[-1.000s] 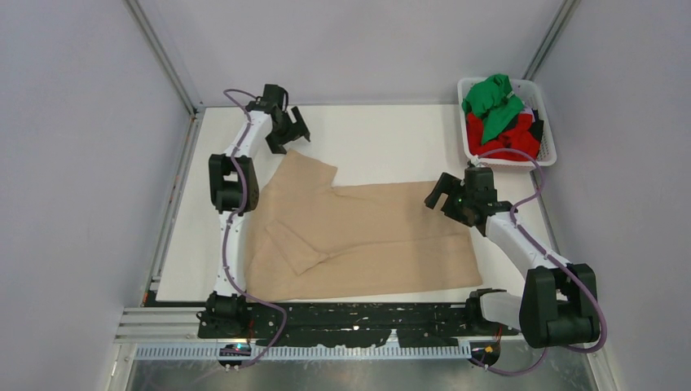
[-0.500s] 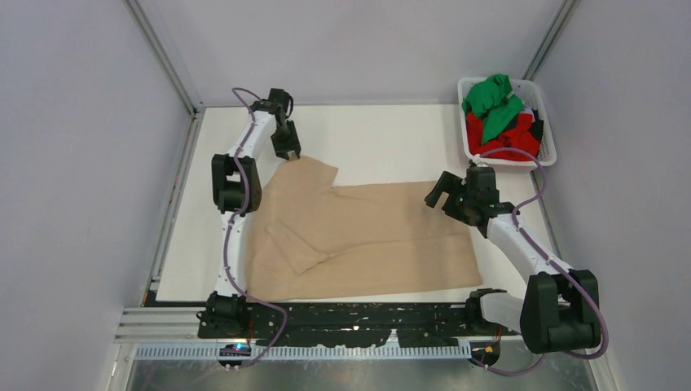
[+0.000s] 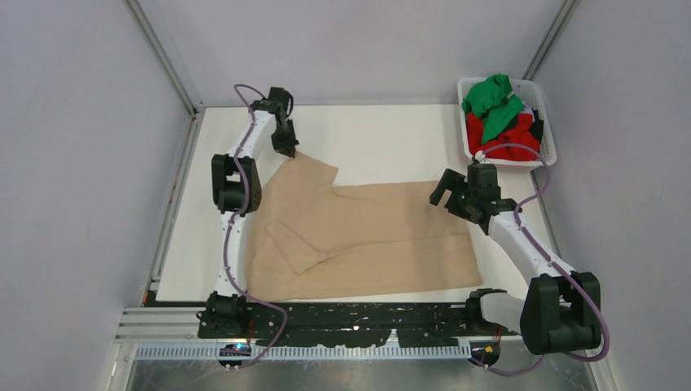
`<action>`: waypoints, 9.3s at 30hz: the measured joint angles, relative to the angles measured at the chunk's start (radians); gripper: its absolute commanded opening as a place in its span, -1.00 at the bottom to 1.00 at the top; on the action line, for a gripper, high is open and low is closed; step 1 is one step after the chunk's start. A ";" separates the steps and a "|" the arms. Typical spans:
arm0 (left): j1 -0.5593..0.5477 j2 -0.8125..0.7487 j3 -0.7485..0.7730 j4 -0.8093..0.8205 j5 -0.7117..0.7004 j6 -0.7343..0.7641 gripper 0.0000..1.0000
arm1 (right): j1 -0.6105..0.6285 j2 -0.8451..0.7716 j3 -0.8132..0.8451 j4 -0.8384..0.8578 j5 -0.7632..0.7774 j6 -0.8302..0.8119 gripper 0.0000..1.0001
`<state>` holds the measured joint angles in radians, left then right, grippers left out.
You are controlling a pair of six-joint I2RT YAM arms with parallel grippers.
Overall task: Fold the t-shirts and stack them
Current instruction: Grab the side of the flattened tshirt furthest away from the robot with both arms, then fold the other side of the tshirt into a rectangle, then rotate the tshirt 90 degrees, then grab the bottom of the folded rectangular tshirt with both arms, then fold the folded rectangular tshirt in 1/3 of the way
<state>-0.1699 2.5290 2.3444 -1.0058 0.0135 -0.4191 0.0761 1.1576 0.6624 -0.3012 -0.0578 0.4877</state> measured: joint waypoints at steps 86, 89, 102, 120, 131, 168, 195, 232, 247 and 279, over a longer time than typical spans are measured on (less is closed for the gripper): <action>-0.217 -1.589 -1.490 0.299 0.004 0.048 -1.00 | 0.086 0.408 0.425 -0.291 0.406 -0.071 -0.89; -0.228 -1.634 -1.490 0.259 -0.016 0.018 -1.00 | 0.088 0.364 0.401 -0.304 0.405 -0.075 -0.90; -0.258 -1.830 -1.530 0.092 -0.035 -0.059 -1.00 | 0.093 0.165 0.277 -0.368 0.383 -0.098 -0.85; -0.325 -1.780 -1.565 -0.277 -0.070 -0.224 0.75 | 0.095 0.101 0.091 -0.497 0.352 -0.066 0.42; -0.328 -1.861 -1.527 -0.205 -0.011 -0.264 0.99 | 0.095 -0.161 0.094 -0.444 0.283 -0.088 0.91; -0.143 0.169 0.056 0.669 0.294 -0.908 0.99 | 0.631 0.367 0.089 0.129 -0.375 -0.108 0.91; -0.155 -0.566 -0.352 0.690 0.361 -0.478 0.99 | 0.571 -0.210 0.014 0.014 0.048 -0.058 0.92; -0.596 -1.429 -1.985 0.732 0.257 -0.530 -1.00 | 0.635 -0.194 -0.365 0.060 -0.246 0.139 -0.54; -0.609 -1.592 -2.014 0.776 0.258 -0.515 -1.00 | 0.656 -0.309 -0.418 0.120 -0.240 0.108 -0.90; -0.141 -0.826 -1.266 0.888 0.383 -0.403 -1.00 | 0.320 0.439 0.347 0.331 -0.106 -0.041 -0.89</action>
<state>-0.3111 1.7031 1.0786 -0.1177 0.3962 -0.8223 0.3962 1.5967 1.0092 0.0299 -0.1638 0.4465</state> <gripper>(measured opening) 0.020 0.082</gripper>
